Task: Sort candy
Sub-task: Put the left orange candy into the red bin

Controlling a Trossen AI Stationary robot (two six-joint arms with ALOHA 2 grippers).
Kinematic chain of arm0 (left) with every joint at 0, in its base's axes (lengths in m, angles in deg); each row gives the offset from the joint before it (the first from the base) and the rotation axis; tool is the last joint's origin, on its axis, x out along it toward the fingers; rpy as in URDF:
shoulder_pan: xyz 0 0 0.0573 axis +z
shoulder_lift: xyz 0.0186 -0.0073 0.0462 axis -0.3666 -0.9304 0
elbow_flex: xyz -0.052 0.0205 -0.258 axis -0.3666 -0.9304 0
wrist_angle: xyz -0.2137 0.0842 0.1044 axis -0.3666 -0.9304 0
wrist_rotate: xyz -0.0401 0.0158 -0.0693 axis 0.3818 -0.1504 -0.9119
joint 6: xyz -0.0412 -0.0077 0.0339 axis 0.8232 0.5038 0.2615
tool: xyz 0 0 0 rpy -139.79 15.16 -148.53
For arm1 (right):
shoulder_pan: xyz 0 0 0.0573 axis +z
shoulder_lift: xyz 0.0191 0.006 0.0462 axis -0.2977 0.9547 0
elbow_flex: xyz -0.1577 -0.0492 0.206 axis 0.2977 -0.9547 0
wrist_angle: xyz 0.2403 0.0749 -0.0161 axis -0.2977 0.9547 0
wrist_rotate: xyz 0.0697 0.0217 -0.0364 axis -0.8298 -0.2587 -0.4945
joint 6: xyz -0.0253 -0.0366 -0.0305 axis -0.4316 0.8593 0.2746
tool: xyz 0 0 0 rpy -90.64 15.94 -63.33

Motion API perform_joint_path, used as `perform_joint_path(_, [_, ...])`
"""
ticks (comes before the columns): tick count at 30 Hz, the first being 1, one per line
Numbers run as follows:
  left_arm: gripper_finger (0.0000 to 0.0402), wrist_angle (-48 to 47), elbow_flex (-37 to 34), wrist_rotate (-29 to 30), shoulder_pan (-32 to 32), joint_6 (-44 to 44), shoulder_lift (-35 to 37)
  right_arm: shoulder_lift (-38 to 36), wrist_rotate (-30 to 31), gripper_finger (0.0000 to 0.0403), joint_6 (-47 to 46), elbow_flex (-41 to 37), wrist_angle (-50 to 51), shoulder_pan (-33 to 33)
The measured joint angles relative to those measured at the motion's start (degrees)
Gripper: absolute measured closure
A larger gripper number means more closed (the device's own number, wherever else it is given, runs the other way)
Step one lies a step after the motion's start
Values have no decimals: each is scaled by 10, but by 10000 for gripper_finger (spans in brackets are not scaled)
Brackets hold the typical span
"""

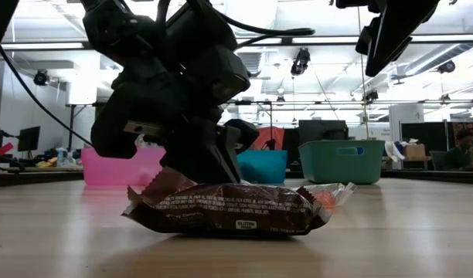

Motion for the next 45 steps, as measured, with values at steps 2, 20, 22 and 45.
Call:
perform_joint_path(2, [393, -3, 0, 0, 0, 0, 3, 0, 0, 247, 0, 0, 0, 0])
perform_joint_path(20, [400, -330, -3, 166, 50, 11, 223, 0, 46, 254, 10, -8, -1, 0])
perform_joint_path(22, [400, -367, -4, 191, 75, 15, 255, 0, 46, 256, 10, -9, 0, 0])
perform_joint_path(45, [400, -419, -5, 238, 550, -45, 282, 0, 76, 257, 9, -10, -6, 0])
